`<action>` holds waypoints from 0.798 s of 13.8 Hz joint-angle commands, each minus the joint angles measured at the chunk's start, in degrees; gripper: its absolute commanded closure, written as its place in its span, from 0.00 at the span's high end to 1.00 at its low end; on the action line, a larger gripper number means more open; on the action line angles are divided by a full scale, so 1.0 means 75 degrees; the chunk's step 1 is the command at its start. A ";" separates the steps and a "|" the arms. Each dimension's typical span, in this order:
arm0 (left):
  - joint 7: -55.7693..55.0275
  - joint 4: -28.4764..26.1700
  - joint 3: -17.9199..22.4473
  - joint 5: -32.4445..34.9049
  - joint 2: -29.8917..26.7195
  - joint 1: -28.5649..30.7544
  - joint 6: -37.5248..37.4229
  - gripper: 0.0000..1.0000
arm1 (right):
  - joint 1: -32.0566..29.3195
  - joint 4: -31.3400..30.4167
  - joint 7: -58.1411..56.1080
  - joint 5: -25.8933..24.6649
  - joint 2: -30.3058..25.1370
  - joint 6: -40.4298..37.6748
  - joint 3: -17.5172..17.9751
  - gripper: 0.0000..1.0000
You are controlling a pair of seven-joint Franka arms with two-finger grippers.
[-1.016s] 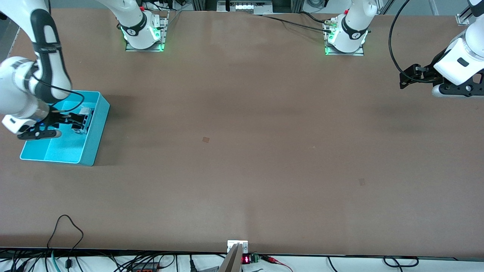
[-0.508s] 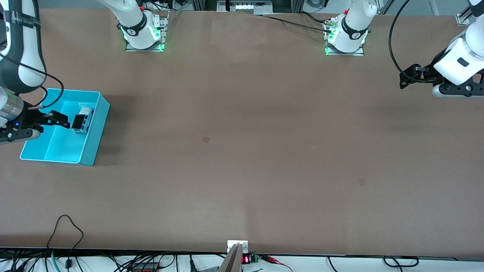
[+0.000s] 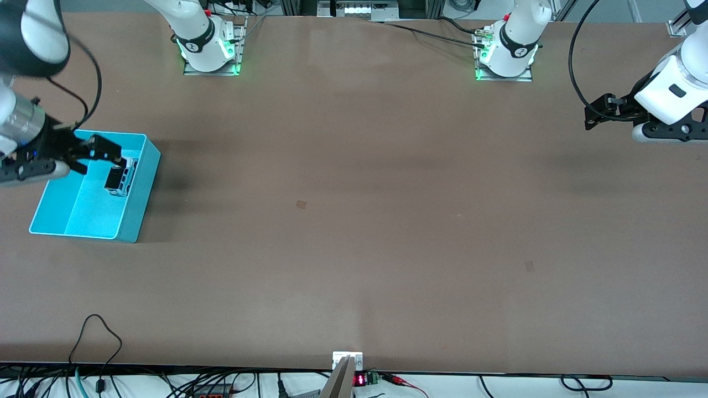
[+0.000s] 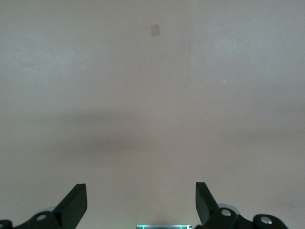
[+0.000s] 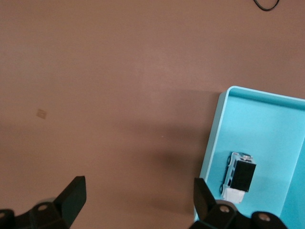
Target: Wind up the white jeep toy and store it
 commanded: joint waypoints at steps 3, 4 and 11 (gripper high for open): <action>0.0142 0.0223 0.0021 -0.0087 0.0080 -0.0023 -0.0182 1.00 | -0.0263 -0.0028 0.1165 -0.0654 -0.0813 -0.0775 0.0886 1.00; 0.0142 0.0223 0.0021 -0.0087 0.0080 -0.0023 -0.0182 1.00 | -0.0228 0.0146 0.1248 -0.0655 -0.0872 -0.1009 0.0910 1.00; 0.0142 0.0223 0.0021 -0.0087 0.0068 -0.0023 -0.0182 1.00 | -0.0262 0.1167 0.1214 -0.0678 -0.0697 -0.1797 0.0945 1.00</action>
